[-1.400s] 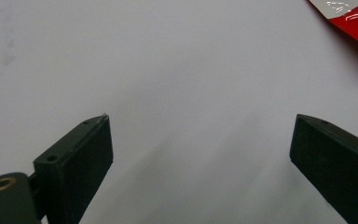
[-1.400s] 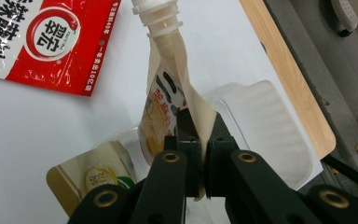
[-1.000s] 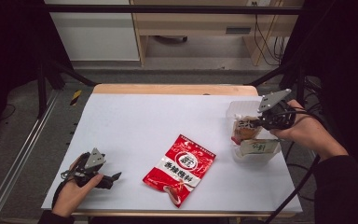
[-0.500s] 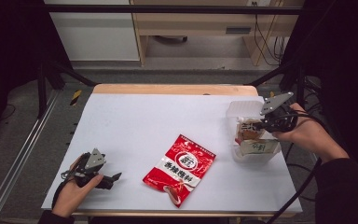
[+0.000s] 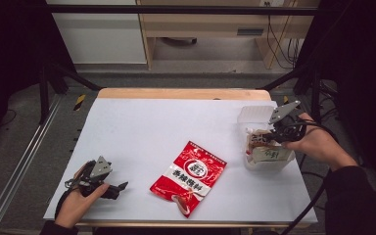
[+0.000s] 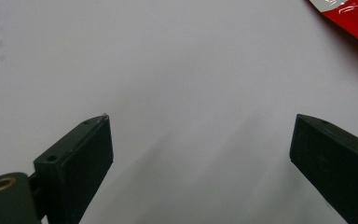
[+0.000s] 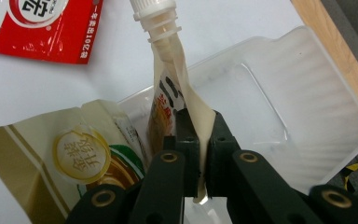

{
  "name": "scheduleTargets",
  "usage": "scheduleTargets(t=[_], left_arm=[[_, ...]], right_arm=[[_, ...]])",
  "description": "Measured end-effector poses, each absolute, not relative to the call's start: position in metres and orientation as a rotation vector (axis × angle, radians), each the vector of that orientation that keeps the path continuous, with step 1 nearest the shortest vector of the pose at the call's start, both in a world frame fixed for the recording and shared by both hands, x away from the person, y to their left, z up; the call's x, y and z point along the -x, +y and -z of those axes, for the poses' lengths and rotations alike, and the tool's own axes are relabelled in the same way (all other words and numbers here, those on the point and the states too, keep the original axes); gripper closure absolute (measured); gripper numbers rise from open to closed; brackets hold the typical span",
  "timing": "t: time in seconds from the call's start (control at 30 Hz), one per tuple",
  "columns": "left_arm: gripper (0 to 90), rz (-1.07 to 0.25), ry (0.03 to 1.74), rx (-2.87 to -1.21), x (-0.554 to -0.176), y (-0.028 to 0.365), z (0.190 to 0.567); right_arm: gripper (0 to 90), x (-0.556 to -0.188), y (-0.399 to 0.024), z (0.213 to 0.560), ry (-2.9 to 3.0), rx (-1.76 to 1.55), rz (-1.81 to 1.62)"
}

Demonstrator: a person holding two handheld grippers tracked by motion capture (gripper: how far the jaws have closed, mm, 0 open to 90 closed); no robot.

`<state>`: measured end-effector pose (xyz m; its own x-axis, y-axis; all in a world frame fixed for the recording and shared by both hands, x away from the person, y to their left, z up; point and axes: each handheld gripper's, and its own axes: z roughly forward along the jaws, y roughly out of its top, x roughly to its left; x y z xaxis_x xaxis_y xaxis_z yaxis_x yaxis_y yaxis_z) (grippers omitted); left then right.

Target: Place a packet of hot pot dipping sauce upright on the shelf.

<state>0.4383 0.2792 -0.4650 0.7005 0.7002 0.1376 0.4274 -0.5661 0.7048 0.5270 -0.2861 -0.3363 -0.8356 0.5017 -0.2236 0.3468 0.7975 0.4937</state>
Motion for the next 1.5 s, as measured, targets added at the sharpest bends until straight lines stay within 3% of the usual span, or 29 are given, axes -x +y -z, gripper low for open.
scheduleTargets(t=[0.23, 0.43, 0.8, 1.2, 1.5], left_arm=[[5.7, -0.537, 0.854, -2.253, -0.438, 0.279, 0.465], [5.7, -0.535, 0.852, -2.252, -0.438, 0.278, 0.465], [5.7, -0.529, 0.845, -2.261, -0.437, 0.275, 0.465], [5.6, -0.526, 0.844, -2.256, -0.436, 0.273, 0.465], [5.6, -0.522, 0.849, -2.252, -0.436, 0.271, 0.465]], right_arm=[[82.7, -0.527, -0.286, 0.339, 2.656, -0.674, -0.638], [56.6, -0.52, -0.283, 0.328, 2.59, -0.744, -0.689], [22.0, -0.483, -0.249, 0.281, 2.364, -0.72, -0.767], [15.8, -0.438, -0.185, 0.307, 2.396, -0.705, -0.855], [11.7, -0.432, -0.154, 0.338, 2.374, -0.77, -0.942]])
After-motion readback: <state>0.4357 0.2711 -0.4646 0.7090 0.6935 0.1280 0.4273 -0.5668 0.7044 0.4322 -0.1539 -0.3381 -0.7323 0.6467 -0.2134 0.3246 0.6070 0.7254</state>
